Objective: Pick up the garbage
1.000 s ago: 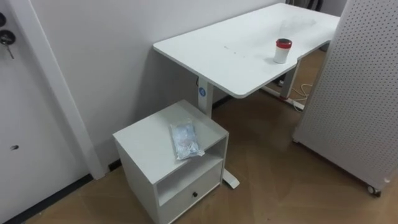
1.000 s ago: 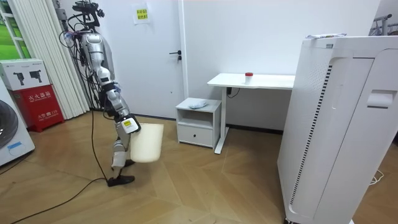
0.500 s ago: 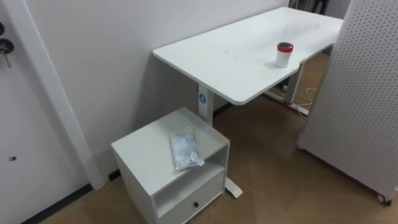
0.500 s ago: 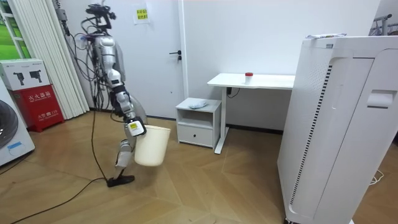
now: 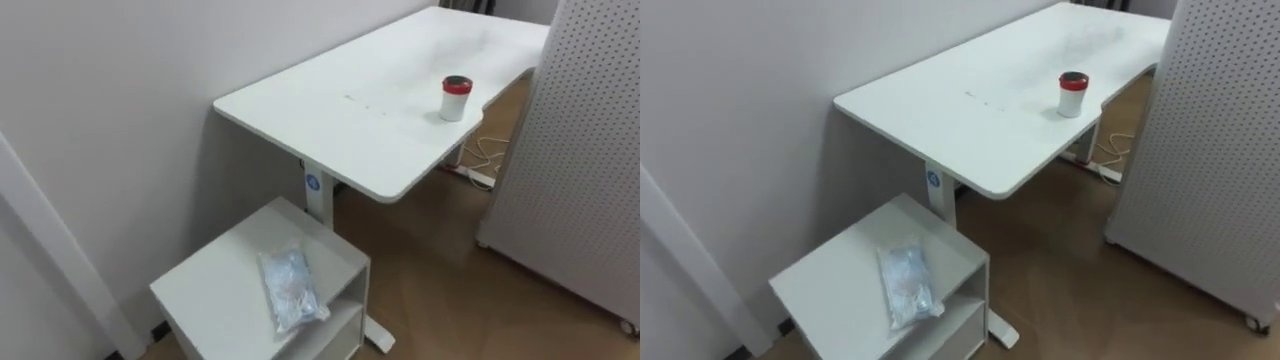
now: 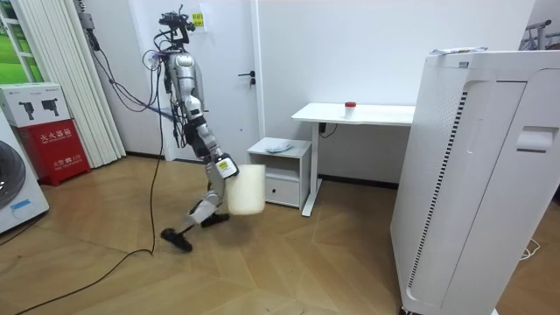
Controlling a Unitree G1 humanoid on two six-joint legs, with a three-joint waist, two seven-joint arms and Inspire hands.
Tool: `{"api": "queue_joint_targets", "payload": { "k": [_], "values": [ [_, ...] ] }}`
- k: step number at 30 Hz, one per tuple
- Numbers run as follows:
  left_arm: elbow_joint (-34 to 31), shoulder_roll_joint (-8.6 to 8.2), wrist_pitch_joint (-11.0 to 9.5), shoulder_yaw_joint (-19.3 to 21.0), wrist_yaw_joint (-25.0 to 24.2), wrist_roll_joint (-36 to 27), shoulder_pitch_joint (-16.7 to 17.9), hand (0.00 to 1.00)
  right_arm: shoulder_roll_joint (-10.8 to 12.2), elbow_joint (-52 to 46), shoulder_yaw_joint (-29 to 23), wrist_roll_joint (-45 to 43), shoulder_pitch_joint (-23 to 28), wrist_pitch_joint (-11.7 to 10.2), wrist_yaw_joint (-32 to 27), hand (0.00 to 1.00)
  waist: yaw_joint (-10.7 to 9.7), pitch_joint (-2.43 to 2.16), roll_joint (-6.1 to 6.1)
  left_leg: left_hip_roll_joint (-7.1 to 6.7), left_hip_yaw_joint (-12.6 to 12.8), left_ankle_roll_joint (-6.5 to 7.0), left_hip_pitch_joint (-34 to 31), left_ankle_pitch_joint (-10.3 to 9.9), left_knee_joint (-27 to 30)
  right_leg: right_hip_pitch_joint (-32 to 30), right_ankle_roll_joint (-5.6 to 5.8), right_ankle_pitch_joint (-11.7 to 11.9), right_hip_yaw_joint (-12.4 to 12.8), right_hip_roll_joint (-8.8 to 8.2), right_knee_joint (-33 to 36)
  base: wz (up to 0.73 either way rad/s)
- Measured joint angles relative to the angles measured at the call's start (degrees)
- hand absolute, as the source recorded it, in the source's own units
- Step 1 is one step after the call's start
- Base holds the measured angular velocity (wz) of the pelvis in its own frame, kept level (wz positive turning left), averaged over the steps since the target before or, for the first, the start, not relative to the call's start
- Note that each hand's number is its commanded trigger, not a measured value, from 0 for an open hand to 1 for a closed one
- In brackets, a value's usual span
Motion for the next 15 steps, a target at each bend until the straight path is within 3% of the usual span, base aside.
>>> {"api": "queue_joint_targets", "payload": {
  "k": [1, 3, 4, 5, 6, 7, 8, 9, 12, 13, 14, 15],
  "values": [
    [-0.1, -0.09, -0.3, 0.0, 0.3, 0.1, -0.3, 0.00, 0.0, -0.9, 0.0, 0.1, 0.0, -0.1, 0.2, 1.00, 0.0, 0.10, 0.27, 0.16, -0.3, 0.00, 0.4, 0.0, -0.6, -1.7, -0.30, -1.6, -0.6, 0.14, 0.2, 0.05],
    [-1.0, -0.03, -1.3, -1.5, 1.3, -1.2, -0.7, 0.00, 0.0, -2.4, 0.7, 0.3, -0.8, -0.2, 0.4, 1.00, -0.2, 0.28, 1.45, 2.16, -1.7, -0.54, 1.7, -0.1, -2.6, -7.9, -0.96, -6.3, -1.6, 3.21, -5.8, 0.14],
    [-1.2, 0.03, -1.5, -2.1, 1.4, -2.0, -0.7, 0.00, 0.0, -2.5, 1.2, 0.5, -0.9, -0.4, 0.5, 1.00, -0.2, 0.42, 1.79, 2.77, -2.1, -0.79, 2.2, 0.0, -3.4, -8.6, -0.95, -6.9, -1.7, 4.08, -9.5, 0.26],
    [-1.7, 0.15, -1.8, -3.3, 1.5, -3.1, -0.7, 0.00, 0.0, -2.6, 2.2, 0.8, -0.9, -0.6, 0.6, 1.00, -0.4, 0.42, 2.07, 3.44, -3.0, -1.32, 3.2, 0.2, -5.0, -9.2, -1.01, -7.0, -2.3, 5.13, -18.6, 0.27],
    [-2.1, 0.16, -2.3, -3.7, 1.5, -4.0, -0.4, 0.00, 0.0, -2.4, 2.6, 0.8, -1.1, -0.7, 0.6, 1.00, -0.5, 0.39, 1.99, 3.71, -3.7, -1.85, 4.2, 0.4, -6.5, -8.7, -0.86, -5.8, -2.5, 6.05, -29.1, 0.31],
    [-2.5, 0.13, -2.5, -3.7, 1.5, -4.5, -0.2, 0.00, 0.0, -2.1, 2.8, 0.7, -1.3, -0.9, 0.6, 1.00, -0.7, 0.38, 1.89, 3.73, -4.2, -2.13, 4.6, 0.3, -7.0, -8.5, -0.68, -4.2, -2.8, 6.34, -33.9, 0.49],
    [-2.8, -0.14, -2.7, -3.7, 1.8, -5.3, 0.2, 0.00, 0.1, -1.4, 3.4, 0.7, -1.5, -1.5, 0.6, 1.00, -1.8, 0.11, 2.12, 4.20, -5.9, -2.85, 5.1, -0.1, -7.4, -7.7, -0.72, 1.4, -2.7, 7.40, -37.5, 0.45],
    [-2.8, -0.46, -3.0, -3.8, 2.5, -6.9, 0.2, 0.00, 0.2, -0.7, 3.9, 0.6, -1.6, -1.8, 0.5, 1.00, -1.5, -0.45, 2.38, 4.93, -5.7, -3.79, 6.3, 0.2, -8.5, -6.0, -1.10, 1.8, -2.9, 8.92, -39.9, 0.35],
    [-3.8, -0.33, -4.0, -3.3, 3.9, -7.6, 0.6, 0.00, 0.3, -0.2, 6.1, 0.1, -2.1, -3.5, 0.6, 1.00, -1.7, 0.17, 2.78, 6.32, -5.6, -5.62, 7.2, 1.3, -9.3, -2.8, -2.00, 2.7, -3.2, 10.09, -43.5, 0.06],
    [-4.3, -0.34, -4.0, -3.3, 3.9, -7.6, 0.5, 0.00, 0.3, 0.1, 6.4, 0.1, -2.1, -3.9, 0.5, 1.00, -2.0, 0.31, 2.57, 6.42, -5.4, -6.01, 6.7, 1.5, -7.9, -2.0, -2.03, 2.7, -2.3, 10.06, -44.4, 0.40],
    [-5.7, -0.47, -4.7, -3.3, 4.3, -7.5, 0.2, 0.00, 0.1, 1.5, 6.6, 0.1, -2.1, -4.5, 0.6, 1.00, -2.5, 0.83, 1.66, 6.69, -5.8, -6.66, 4.7, 1.7, -6.5, -0.7, -1.85, 2.8, 0.9, 9.86, -46.2, 0.70],
    [-8.4, -0.59, -5.6, -3.6, 5.0, -7.0, -0.5, 0.00, 0.0, 2.5, 6.5, 0.2, -2.6, -5.0, 0.6, 1.00, -3.5, 0.47, 2.72, 7.44, -5.8, -6.81, 3.9, 2.6, -10.6, -0.8, -1.44, 2.5, 2.2, 10.29, -46.3, 0.67]
  ]
}}
